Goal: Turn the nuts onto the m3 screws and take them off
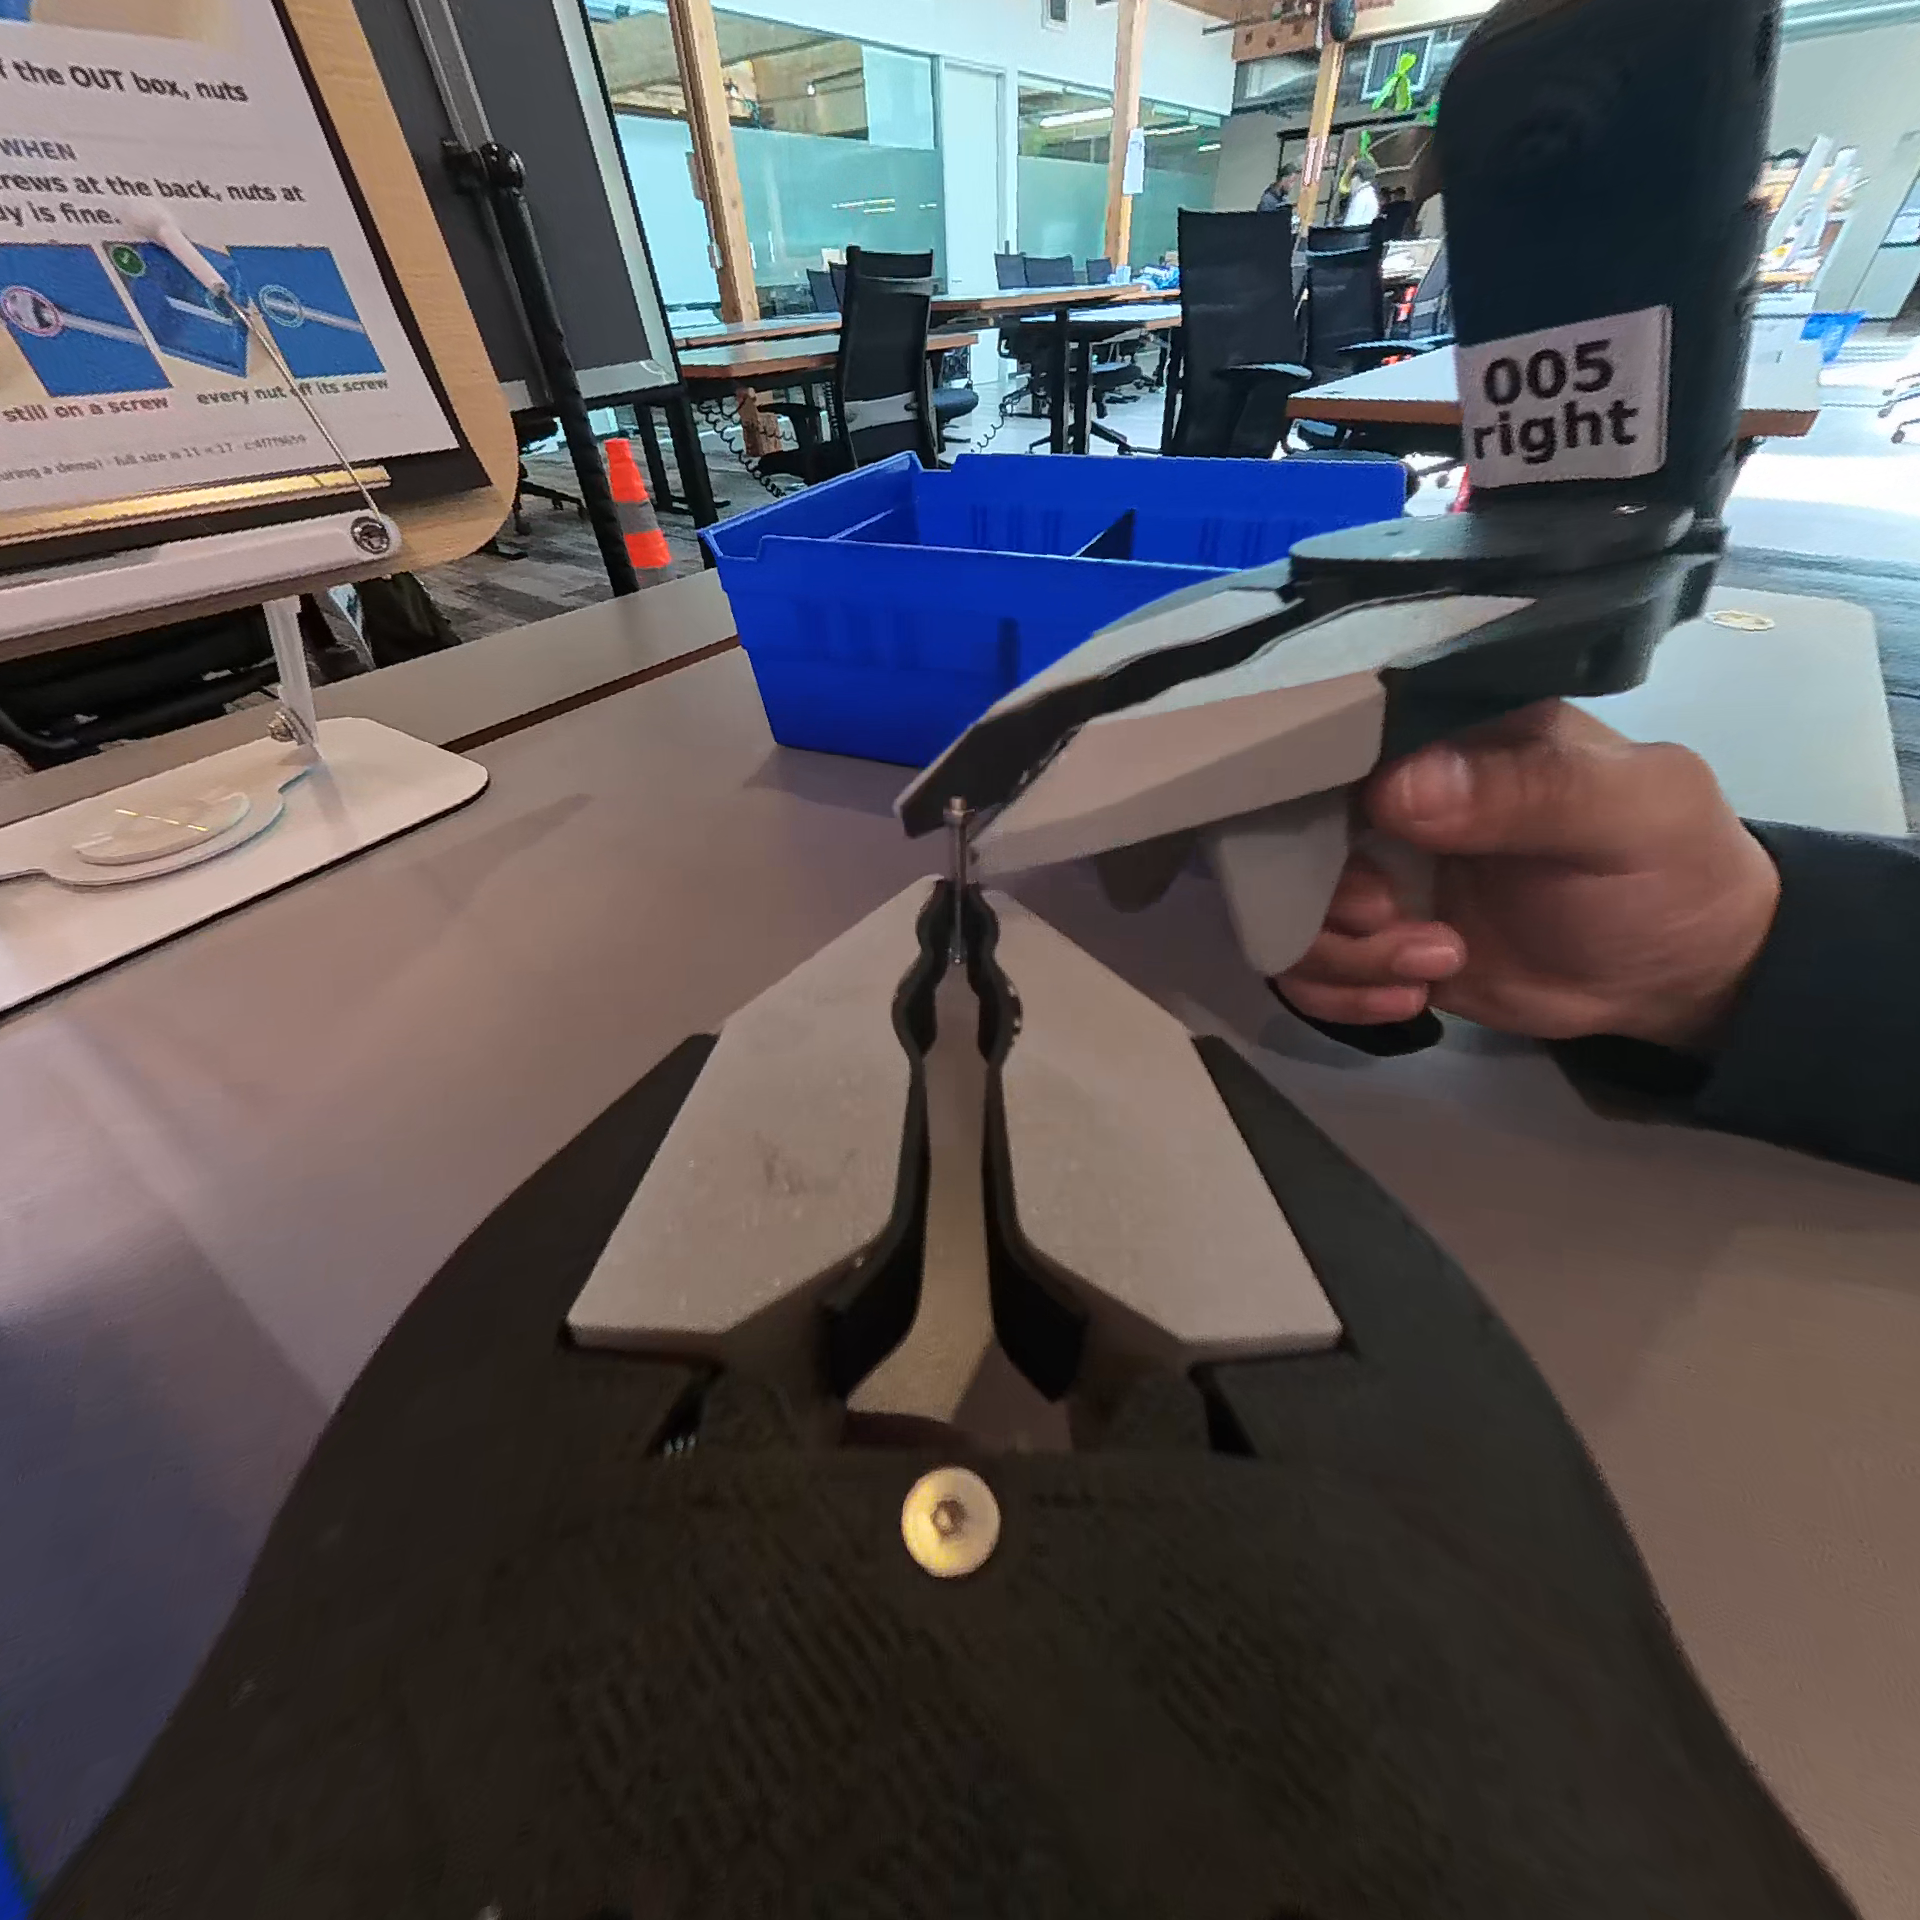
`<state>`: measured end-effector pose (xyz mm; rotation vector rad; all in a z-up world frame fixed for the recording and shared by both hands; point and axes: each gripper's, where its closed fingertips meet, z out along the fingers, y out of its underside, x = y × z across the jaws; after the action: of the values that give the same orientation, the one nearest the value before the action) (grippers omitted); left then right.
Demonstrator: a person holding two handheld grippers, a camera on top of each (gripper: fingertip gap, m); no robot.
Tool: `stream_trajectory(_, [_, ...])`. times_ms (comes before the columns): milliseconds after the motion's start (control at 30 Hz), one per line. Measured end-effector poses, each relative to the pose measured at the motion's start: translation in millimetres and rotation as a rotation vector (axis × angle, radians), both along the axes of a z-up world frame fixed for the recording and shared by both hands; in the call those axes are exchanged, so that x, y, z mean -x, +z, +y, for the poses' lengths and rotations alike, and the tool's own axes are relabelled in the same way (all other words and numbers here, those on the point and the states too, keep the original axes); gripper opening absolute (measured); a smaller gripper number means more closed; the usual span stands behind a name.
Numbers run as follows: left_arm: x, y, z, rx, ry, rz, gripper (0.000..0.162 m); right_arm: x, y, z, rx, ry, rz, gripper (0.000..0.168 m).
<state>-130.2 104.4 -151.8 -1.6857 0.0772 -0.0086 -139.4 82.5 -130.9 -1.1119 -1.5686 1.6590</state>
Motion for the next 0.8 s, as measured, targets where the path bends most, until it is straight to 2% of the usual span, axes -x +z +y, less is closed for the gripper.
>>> stream_trajectory(167, [-22,-1,2,0.007,-0.105,0.016,0.000,0,-1,-16,0.002,0.060,0.007,0.019])
stream_trajectory(267, [-15,0,1,-0.001,-0.072,0.008,0.000,0,1,-10,-0.017,0.031,0.013,0.022])
stream_trajectory(533, [1,2,-1,-0.011,-0.007,-0.036,0.000,-6,18,16,0.074,-0.036,0.066,0.020])
stream_trajectory(800, [3,3,-1,-0.016,0.002,-0.044,0.000,-3,7,4,0.034,0.000,0.021,0.016])
